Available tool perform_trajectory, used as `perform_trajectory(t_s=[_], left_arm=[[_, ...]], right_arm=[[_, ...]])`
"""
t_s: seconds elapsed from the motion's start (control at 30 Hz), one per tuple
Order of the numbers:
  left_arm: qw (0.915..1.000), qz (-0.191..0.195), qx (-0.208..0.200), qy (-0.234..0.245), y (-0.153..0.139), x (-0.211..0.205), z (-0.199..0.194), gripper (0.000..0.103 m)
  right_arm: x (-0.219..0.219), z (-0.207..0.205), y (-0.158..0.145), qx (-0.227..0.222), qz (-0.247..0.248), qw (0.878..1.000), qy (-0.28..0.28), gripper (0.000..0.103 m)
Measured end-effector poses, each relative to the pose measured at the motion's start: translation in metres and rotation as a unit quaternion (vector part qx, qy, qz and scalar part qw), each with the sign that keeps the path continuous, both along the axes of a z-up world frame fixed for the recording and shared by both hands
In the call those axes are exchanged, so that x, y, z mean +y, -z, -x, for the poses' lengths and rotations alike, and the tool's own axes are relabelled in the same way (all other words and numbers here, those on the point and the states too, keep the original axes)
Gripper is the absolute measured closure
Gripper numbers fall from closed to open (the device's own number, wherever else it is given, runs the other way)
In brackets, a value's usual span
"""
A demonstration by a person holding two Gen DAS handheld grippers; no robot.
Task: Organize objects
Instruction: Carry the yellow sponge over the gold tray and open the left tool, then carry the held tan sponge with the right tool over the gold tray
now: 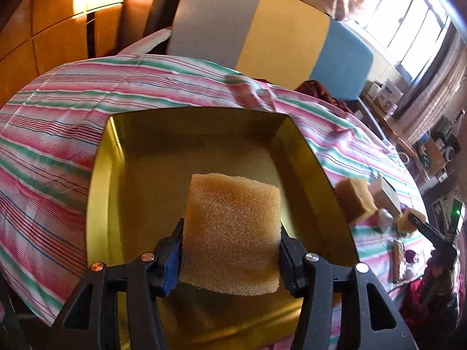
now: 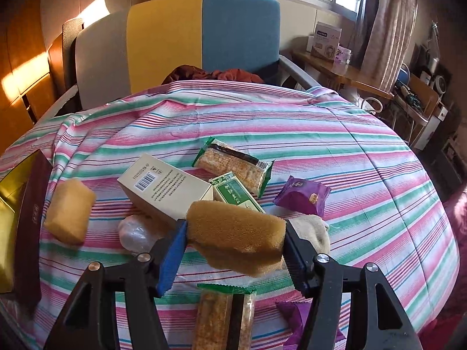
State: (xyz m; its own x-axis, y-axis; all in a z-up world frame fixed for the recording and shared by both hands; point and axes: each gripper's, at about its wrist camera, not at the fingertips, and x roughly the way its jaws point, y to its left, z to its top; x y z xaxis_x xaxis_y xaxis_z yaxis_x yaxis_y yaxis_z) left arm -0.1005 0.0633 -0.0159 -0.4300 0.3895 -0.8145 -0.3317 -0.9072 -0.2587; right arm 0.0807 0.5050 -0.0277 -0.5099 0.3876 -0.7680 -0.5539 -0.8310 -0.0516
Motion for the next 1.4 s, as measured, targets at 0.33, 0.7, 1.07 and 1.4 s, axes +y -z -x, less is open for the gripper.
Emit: perform_trajectory(t_s=[0.33, 0.7, 1.07, 1.4], left_arm=[[0.995, 0.073, -0.001, -0.067, 0.026, -0.011, 0.096, 0.045], [0.9904, 0.095, 0.017, -0.099, 0.029, -0.021, 0.105, 0.03], [0.9906, 0.114, 0.067, -0.037, 0.021, 0.0, 0.057, 0.048], [0.9941, 0.101, 0.024, -0.031, 0.041, 0.026, 0.098, 0.058]], right_arm=[[0.001, 0.001, 0.004, -0.009, 0.002, 1.0, 0.0, 0.039], [0.0, 0.003, 0.008, -0.015, 0.003, 1.0, -0.005, 0.039], [0.001, 0.003, 0.009, -0.02, 0.003, 1.0, -0.003, 0.037], [0.001, 0.003, 0.008, -0.017, 0.002, 1.0, -0.003, 0.036]])
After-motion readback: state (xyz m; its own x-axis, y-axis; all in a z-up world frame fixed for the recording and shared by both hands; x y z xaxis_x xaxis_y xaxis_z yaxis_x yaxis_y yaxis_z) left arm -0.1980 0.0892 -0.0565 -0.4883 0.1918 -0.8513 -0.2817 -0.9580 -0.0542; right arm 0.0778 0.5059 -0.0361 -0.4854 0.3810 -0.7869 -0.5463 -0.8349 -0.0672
